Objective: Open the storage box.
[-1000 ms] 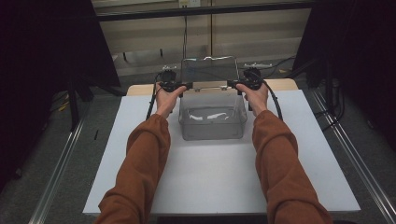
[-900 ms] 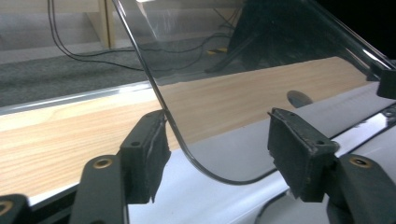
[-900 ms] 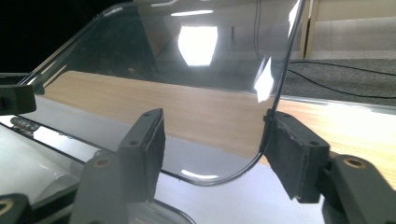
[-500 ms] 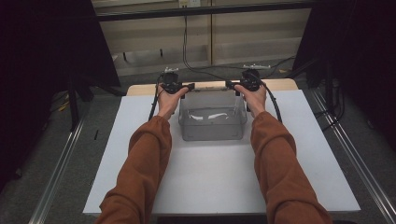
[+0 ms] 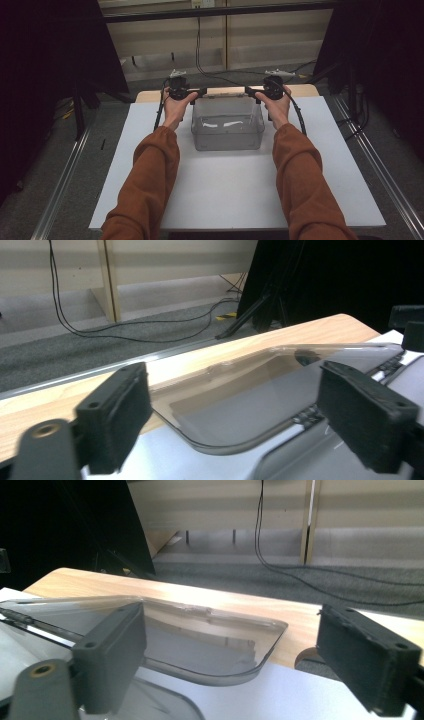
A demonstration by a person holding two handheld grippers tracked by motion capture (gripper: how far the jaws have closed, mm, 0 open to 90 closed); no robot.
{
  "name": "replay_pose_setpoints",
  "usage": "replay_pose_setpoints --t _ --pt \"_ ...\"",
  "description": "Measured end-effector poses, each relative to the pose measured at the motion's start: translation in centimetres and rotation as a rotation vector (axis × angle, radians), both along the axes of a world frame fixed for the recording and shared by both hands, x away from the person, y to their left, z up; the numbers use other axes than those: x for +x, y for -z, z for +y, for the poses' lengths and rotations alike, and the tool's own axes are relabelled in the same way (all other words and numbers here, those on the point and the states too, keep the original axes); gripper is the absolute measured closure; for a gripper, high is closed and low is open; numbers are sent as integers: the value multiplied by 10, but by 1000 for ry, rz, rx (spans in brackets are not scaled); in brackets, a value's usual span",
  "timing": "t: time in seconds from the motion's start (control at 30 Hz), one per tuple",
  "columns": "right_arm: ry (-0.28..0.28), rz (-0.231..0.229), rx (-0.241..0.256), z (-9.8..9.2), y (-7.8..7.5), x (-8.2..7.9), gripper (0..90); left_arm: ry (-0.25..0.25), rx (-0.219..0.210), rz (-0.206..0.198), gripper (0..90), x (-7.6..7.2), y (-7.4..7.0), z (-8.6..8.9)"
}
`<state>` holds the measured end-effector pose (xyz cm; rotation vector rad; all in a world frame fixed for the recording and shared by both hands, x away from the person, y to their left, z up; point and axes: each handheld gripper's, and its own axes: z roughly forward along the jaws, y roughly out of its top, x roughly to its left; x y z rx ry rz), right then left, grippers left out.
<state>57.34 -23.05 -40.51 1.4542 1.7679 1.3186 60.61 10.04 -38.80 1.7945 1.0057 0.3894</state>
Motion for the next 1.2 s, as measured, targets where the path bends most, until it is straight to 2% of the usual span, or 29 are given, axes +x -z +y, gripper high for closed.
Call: replay_pose_setpoints --t 0.07,0.17,0.3,0.37,0.5,0.6,0.7,0.73,0.8,1.07,1.13,1.2 --pt "-5 -20 -10 0 -3 -4 83 -3 -7 -12 94 -4 -4 0" --pt "-13 -48 -9 0 -9 -12 39 -14 -24 -57 100 -14 -7 3" --pt "-14 -73 -7 -3 -13 -20 39 -12 -45 -68 61 -21 -3 9" --pt "-12 -96 -10 -3 -14 -24 39 7 -49 -77 42 -26 0 11" --pt "-15 -134 -54 -1 -14 -33 38 -3 -33 -99 40 -34 2 12" --pt "-19 -152 -51 -2 -15 -40 47 -7 -54 -123 39 -41 2 14" --pt "-16 -178 -54 -4 -17 -48 51 -1 -29 -159 38 -52 6 13" --pt "-12 -182 -51 -4 -18 -50 48 2 -16 -163 39 -56 7 13" --pt "-6 -190 -60 -4 -19 -56 33 1 -15 -173 39 -62 7 16" --pt "-9 -218 -77 -5 -22 -85 19 -10 -77 -221 41 -90 -2 33" --pt "-9 -225 -81 -4 -22 -92 18 8 -58 -243 41 -96 -3 36" --pt "-15 -233 -83 -3 -21 -98 15 1 -47 -253 43 -101 -4 39"
